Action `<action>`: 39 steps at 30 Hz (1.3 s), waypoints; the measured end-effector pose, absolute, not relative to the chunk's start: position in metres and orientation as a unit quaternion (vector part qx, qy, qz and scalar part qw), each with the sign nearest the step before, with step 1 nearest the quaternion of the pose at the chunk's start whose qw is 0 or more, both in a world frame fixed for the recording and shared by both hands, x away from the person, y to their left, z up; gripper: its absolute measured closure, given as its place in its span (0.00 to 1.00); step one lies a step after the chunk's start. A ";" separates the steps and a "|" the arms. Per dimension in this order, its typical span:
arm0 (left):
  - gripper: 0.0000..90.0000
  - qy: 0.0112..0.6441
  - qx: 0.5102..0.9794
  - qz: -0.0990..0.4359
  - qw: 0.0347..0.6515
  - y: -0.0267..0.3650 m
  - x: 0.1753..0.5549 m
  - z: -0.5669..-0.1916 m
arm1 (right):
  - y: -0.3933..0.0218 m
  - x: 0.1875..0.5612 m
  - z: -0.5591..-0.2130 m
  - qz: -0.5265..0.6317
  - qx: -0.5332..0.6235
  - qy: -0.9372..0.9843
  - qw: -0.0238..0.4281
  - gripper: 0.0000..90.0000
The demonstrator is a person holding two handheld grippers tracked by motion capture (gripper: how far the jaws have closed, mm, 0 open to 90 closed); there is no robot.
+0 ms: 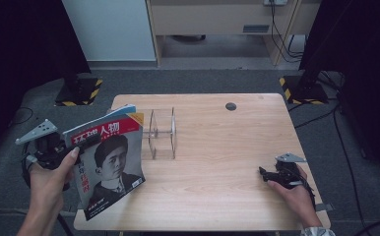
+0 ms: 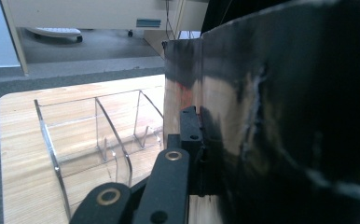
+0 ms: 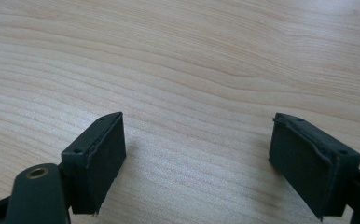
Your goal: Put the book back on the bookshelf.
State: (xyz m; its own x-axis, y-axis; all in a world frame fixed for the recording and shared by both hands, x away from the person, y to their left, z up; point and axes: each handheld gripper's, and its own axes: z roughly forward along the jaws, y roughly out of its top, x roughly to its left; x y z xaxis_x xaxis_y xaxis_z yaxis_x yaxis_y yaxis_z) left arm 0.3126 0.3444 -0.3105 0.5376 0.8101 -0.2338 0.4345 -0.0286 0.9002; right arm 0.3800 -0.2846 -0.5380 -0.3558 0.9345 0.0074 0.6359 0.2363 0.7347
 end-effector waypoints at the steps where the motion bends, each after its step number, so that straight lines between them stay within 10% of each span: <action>1: 0.96 0.448 0.695 0.176 0.534 0.345 0.312 -0.311 | -0.285 0.380 -0.538 0.332 0.520 0.754 0.225 0.21; 39: 0.96 0.470 0.674 0.201 0.533 0.373 0.300 -0.312 | -0.285 0.380 -0.538 0.332 0.520 0.754 0.225 0.21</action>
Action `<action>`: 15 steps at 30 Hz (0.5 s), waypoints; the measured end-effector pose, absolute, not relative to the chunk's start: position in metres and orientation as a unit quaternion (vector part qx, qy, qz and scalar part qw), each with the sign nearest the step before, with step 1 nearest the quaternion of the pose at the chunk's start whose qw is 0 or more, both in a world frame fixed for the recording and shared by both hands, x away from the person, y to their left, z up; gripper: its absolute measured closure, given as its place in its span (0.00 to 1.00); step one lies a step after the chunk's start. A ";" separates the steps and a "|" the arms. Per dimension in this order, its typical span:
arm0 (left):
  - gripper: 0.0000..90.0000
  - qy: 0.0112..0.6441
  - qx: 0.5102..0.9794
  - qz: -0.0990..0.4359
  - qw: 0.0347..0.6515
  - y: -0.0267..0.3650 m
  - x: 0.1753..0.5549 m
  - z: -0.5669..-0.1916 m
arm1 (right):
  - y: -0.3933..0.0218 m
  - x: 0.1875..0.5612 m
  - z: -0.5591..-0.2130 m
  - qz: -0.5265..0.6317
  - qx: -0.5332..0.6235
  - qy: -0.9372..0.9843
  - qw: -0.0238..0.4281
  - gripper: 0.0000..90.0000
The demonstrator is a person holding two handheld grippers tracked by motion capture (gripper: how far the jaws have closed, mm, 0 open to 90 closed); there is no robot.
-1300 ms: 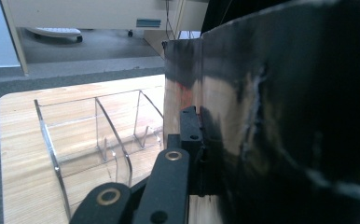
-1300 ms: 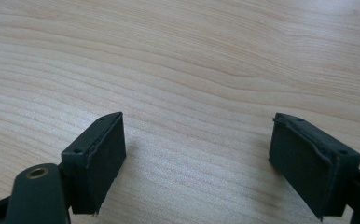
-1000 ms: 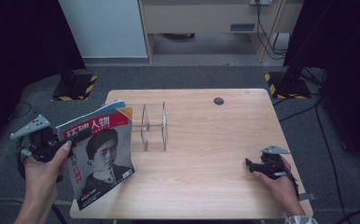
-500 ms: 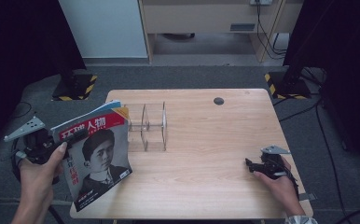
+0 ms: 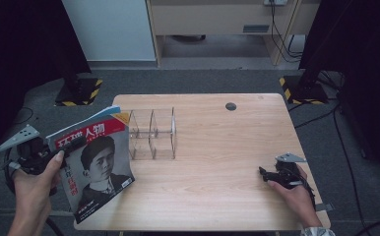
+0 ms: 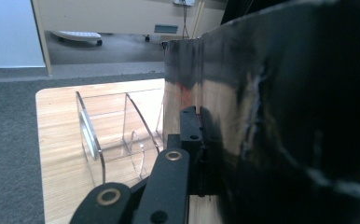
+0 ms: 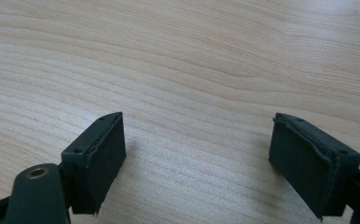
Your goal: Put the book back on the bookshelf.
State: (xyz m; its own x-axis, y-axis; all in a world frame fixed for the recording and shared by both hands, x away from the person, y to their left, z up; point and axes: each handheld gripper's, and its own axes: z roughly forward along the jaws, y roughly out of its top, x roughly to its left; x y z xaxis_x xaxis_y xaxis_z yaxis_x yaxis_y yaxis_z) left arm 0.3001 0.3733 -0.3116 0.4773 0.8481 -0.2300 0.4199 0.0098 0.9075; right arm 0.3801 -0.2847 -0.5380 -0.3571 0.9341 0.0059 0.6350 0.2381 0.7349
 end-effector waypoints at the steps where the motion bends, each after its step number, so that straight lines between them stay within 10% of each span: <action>1: 0.96 0.471 0.674 0.201 0.533 0.374 0.300 -0.312 | -0.285 0.380 -0.538 0.332 0.520 0.754 0.225 0.21; 15: 0.96 0.495 0.659 0.221 0.521 0.384 0.309 -0.314 | -0.285 0.380 -0.538 0.332 0.520 0.754 0.225 0.21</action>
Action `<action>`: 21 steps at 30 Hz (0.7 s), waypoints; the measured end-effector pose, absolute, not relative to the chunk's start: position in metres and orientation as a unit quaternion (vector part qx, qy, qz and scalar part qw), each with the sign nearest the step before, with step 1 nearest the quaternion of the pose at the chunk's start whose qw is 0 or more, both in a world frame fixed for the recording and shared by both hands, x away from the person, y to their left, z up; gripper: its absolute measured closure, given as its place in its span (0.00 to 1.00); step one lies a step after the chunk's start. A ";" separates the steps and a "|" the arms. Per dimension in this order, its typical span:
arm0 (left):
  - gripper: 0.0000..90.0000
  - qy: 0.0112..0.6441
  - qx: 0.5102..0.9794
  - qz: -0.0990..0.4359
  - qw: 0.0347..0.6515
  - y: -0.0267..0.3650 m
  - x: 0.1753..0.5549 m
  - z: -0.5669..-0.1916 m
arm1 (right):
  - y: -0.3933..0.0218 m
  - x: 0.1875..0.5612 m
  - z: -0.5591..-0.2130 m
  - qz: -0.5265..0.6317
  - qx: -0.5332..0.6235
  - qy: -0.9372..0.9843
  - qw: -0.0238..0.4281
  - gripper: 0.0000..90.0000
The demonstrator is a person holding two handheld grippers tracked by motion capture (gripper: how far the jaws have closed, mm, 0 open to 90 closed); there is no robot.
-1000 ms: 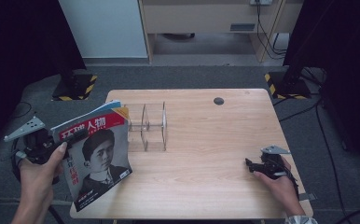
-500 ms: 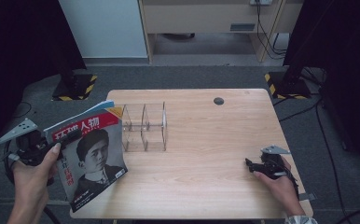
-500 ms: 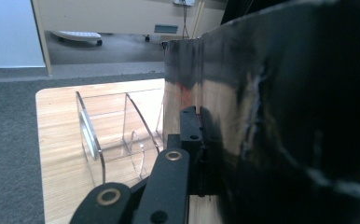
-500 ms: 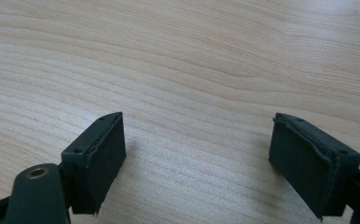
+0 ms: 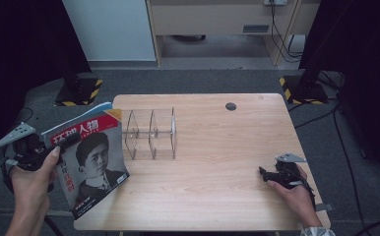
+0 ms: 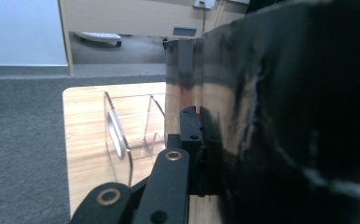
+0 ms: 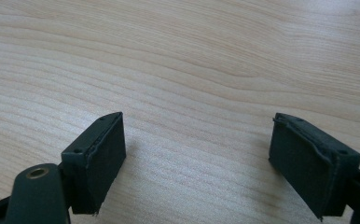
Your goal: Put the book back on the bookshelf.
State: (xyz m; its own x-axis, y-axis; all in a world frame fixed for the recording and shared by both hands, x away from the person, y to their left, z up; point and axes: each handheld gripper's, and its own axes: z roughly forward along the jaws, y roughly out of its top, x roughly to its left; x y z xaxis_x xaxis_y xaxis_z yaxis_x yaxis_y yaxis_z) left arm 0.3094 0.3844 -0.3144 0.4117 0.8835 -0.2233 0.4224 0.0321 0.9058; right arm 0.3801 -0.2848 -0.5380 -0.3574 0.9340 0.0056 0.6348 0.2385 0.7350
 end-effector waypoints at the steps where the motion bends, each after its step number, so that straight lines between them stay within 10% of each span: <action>1: 0.96 0.496 0.659 0.223 0.520 0.385 0.310 -0.315 | -0.285 0.380 -0.538 0.332 0.521 0.753 0.225 0.21; 21: 0.96 0.520 0.634 0.249 0.516 0.385 0.346 -0.317 | -0.284 0.380 -0.538 0.332 0.518 0.756 0.223 0.21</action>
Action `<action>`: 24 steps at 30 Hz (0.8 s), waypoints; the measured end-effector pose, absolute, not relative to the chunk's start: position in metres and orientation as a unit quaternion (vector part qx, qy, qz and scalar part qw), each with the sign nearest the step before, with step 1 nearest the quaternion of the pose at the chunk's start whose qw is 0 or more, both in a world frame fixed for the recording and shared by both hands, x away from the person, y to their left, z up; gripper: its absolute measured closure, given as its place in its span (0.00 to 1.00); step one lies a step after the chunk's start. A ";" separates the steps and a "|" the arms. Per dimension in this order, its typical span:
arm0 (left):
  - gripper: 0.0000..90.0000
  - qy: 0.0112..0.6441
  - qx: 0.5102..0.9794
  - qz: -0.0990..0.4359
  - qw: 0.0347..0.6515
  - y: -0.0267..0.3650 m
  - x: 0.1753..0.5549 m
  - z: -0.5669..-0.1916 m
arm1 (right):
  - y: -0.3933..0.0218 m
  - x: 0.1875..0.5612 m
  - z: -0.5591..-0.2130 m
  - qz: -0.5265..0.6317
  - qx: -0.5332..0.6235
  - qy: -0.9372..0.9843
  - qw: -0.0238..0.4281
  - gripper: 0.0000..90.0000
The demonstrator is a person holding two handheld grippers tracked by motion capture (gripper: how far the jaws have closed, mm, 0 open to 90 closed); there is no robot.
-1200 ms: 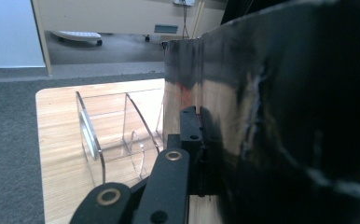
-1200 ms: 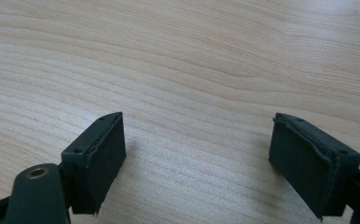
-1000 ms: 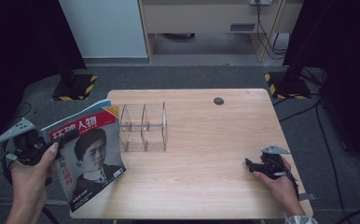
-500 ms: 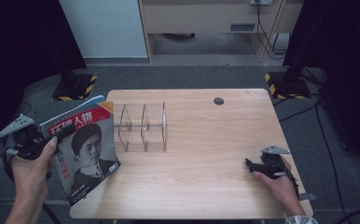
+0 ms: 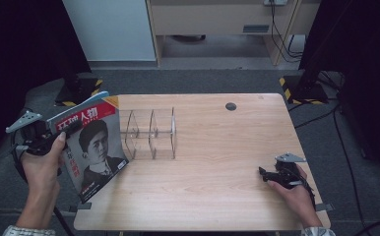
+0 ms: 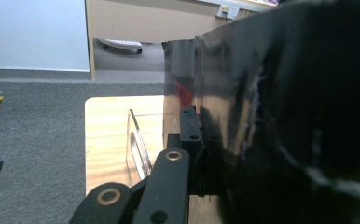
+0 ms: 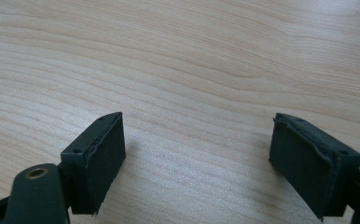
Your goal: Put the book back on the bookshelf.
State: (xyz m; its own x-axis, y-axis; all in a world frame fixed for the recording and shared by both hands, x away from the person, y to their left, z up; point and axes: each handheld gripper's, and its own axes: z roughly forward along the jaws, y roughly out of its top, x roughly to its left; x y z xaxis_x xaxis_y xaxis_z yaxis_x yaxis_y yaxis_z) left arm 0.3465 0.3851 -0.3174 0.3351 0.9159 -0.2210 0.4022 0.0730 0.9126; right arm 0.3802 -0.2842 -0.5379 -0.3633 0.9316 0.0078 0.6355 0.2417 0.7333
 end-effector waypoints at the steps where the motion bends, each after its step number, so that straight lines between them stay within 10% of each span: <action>1: 0.96 0.521 0.632 0.249 0.517 0.385 0.348 -0.317 | -0.284 0.380 -0.538 0.332 0.518 0.756 0.223 0.21; 24: 0.96 0.526 0.602 0.283 0.530 0.382 0.367 -0.322 | -0.284 0.380 -0.538 0.333 0.517 0.756 0.223 0.21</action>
State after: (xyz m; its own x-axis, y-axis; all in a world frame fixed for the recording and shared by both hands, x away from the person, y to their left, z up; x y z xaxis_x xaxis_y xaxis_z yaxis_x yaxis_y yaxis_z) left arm 0.3670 0.3820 -0.3219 0.2868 0.9334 -0.2156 0.3329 0.1139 0.9360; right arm 0.3800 -0.2839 -0.5379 -0.3655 0.9308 0.0077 0.6345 0.2431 0.7337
